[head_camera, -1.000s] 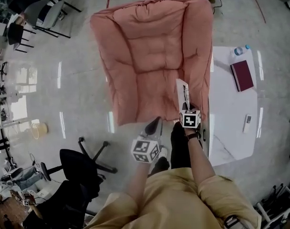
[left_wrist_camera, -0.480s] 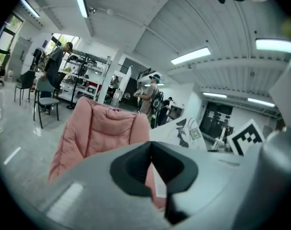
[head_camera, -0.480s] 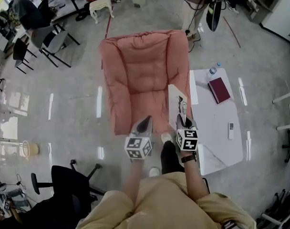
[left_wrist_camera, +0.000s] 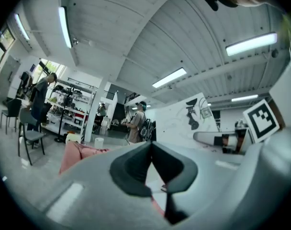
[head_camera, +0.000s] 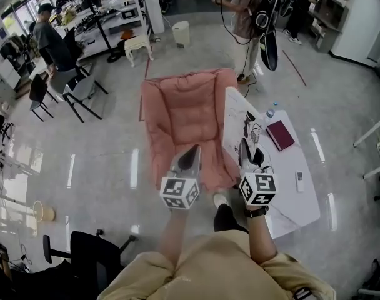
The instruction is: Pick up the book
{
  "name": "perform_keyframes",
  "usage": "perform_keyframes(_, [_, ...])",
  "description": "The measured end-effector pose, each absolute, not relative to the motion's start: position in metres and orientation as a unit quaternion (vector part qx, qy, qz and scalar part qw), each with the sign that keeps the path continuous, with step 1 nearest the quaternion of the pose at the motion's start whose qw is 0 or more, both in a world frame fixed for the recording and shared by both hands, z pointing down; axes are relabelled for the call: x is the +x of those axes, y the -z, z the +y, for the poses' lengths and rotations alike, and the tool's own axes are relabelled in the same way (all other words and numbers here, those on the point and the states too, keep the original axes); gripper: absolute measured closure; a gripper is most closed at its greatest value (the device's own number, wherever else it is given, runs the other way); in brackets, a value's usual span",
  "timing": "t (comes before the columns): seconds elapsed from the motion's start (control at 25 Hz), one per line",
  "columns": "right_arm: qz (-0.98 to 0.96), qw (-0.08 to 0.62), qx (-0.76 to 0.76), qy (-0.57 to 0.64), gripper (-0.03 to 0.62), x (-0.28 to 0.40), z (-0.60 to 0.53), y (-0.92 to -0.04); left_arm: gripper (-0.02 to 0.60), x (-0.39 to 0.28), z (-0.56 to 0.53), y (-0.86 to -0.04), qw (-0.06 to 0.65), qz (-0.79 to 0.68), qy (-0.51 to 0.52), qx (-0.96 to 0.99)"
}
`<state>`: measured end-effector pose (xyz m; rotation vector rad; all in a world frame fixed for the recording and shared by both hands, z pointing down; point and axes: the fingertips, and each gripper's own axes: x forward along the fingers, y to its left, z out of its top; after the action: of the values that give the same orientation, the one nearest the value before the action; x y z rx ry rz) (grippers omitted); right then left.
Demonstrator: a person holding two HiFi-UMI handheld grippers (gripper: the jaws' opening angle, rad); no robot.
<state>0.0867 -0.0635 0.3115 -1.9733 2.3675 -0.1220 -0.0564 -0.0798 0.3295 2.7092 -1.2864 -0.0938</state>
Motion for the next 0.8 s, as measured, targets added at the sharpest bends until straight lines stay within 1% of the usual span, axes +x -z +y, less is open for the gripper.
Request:
perform_keyframes(0.16, [0.776,0.064,-0.627,-0.006,0.548,0.076,-0.030,-0.262,0.581,-0.062,-0.055,-0.282,0.021,-0.431,0.039,0.901])
perform_keyframes(0.32, [0.779,0.080,-0.621,-0.032,0.548,0.070,-0.009,-0.238,0.581,-0.068,-0.041,-0.255,-0.004,-0.449,0.050,0.892])
perform_keyframes(0.48, [0.781,0.085,-0.618,-0.030,0.548,0.064,0.002,-0.237,0.581,-0.070,-0.031,-0.246,-0.014,-0.460,0.053,0.886])
perform_keyframes(0.8, [0.790,0.074,-0.608,-0.032,0.548,0.059,0.013,-0.231,0.581,-0.063,-0.017,-0.242,-0.013,-0.458,0.051,0.887])
